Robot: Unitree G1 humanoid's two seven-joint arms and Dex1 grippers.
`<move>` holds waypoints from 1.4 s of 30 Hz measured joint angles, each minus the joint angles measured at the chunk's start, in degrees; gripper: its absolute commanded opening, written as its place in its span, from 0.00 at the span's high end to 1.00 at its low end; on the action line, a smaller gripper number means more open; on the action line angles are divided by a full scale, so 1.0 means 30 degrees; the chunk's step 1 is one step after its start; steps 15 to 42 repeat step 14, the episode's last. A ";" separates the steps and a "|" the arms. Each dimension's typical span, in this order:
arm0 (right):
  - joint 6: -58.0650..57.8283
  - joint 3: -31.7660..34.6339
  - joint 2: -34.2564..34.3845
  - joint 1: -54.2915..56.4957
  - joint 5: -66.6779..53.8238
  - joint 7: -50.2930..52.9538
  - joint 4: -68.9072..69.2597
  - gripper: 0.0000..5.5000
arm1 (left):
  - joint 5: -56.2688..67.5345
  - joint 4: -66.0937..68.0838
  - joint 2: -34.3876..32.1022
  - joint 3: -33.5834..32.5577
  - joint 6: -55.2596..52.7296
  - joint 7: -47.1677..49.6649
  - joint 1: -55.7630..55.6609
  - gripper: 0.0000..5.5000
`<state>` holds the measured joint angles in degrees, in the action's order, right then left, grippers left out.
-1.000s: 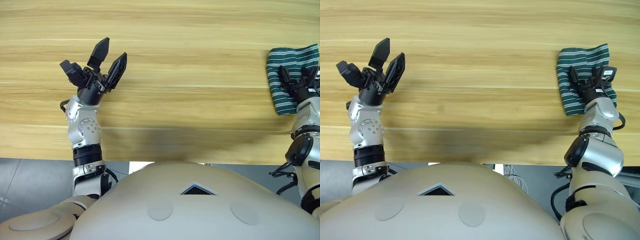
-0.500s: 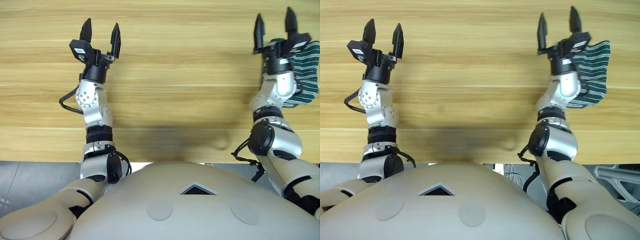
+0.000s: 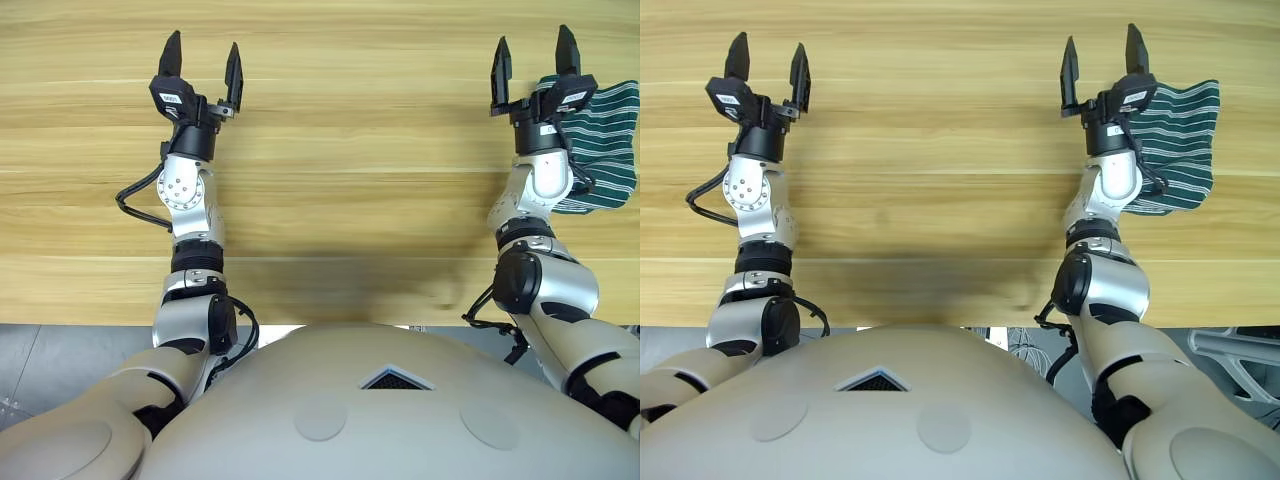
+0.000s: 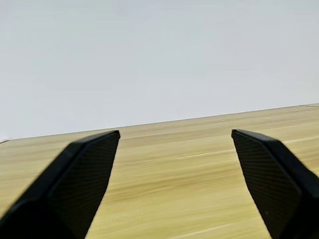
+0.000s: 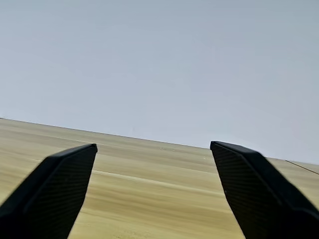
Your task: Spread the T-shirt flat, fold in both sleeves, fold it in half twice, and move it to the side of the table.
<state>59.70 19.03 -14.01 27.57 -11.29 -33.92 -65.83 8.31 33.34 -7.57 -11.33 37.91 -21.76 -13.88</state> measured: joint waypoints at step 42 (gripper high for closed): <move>0.2342 -0.2856 0.0744 -0.1976 0.2363 0.3068 0.7391 0.23 | 0.0048 -0.1821 -0.0568 -0.0003 -0.0015 0.0648 0.1144 0.27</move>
